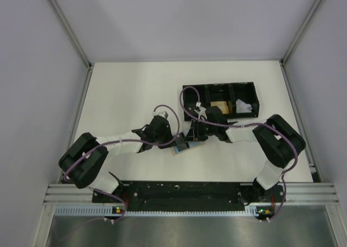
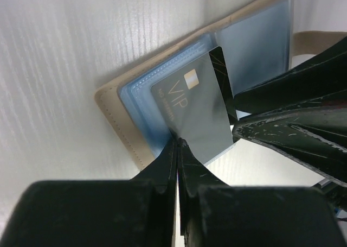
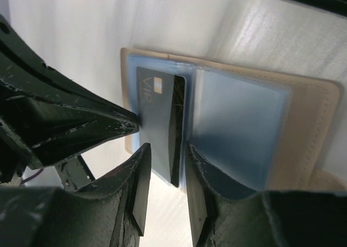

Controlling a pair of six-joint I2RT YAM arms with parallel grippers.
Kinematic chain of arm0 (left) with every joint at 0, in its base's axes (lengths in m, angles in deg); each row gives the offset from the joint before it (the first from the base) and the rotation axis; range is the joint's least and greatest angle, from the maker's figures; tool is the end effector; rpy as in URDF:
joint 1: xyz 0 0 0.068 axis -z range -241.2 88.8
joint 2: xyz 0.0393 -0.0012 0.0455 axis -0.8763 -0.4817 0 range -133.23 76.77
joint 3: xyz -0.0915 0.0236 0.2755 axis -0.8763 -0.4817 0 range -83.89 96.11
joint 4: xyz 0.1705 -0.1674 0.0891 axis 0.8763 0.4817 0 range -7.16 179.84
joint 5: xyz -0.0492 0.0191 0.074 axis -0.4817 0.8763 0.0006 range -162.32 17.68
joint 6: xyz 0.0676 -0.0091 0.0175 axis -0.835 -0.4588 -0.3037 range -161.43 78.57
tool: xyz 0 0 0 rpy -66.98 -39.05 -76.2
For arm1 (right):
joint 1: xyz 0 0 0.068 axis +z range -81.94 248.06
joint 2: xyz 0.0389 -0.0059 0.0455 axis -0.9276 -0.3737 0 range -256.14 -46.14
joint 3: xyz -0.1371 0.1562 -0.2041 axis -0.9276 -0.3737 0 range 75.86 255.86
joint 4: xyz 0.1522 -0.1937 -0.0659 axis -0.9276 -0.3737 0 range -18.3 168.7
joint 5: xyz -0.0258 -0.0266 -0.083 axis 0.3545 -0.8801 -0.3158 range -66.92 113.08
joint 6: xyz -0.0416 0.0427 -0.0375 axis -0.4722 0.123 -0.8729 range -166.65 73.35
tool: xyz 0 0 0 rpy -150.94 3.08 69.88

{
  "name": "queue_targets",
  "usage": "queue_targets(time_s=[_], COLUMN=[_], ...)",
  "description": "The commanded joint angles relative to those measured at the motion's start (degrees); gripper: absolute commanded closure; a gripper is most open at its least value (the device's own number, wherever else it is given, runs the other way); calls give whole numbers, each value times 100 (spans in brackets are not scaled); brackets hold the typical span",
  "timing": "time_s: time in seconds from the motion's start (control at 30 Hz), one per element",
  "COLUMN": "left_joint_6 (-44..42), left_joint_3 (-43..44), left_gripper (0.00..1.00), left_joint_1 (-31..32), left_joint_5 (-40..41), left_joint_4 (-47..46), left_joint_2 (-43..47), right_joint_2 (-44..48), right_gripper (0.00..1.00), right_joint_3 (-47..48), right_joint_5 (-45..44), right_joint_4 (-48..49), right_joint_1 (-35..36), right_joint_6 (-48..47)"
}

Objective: Take the credit cards out of the card holder
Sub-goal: Remove the credit card from the card holder.

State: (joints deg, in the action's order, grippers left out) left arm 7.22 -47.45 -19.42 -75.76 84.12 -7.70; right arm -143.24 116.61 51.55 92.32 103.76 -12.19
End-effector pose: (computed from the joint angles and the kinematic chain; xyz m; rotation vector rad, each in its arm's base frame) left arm 0.2081 -0.1908 0.1586 -0.1261 2.5824 -0.7352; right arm 0.2507 0.2140 0.1449 -0.3043 2.4943 1.1467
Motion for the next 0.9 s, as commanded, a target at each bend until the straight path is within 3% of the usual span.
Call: queue_targets(time_s=[0.0,0.13,0.4,0.47,0.87], left_joint_6=[84,119,67,58,-13], left_joint_3=[-146,-234,-349,-366,-472], left_gripper=[100,100,100,100,100], left_joint_1=[23,23,14,6,6], left_joint_5=[-60,-95,89,98,28], left_joint_4=[-251,-295,-154,-154,74], left_joint_2=[-219,-263,-44,-44,97], right_joint_2=[-256,-371,-266,-257,-134], right_gripper=[70,74,91,100,100], right_joint_3=[-216,-331,-673,-779,-1008], right_joint_5=[589,844,1116,1204,1363], right_joint_4=[1070,1475,1976,2091,2241], right_joint_1=[-63,-81,-397,-494,-881], right_joint_6=[324,535,676,659,571])
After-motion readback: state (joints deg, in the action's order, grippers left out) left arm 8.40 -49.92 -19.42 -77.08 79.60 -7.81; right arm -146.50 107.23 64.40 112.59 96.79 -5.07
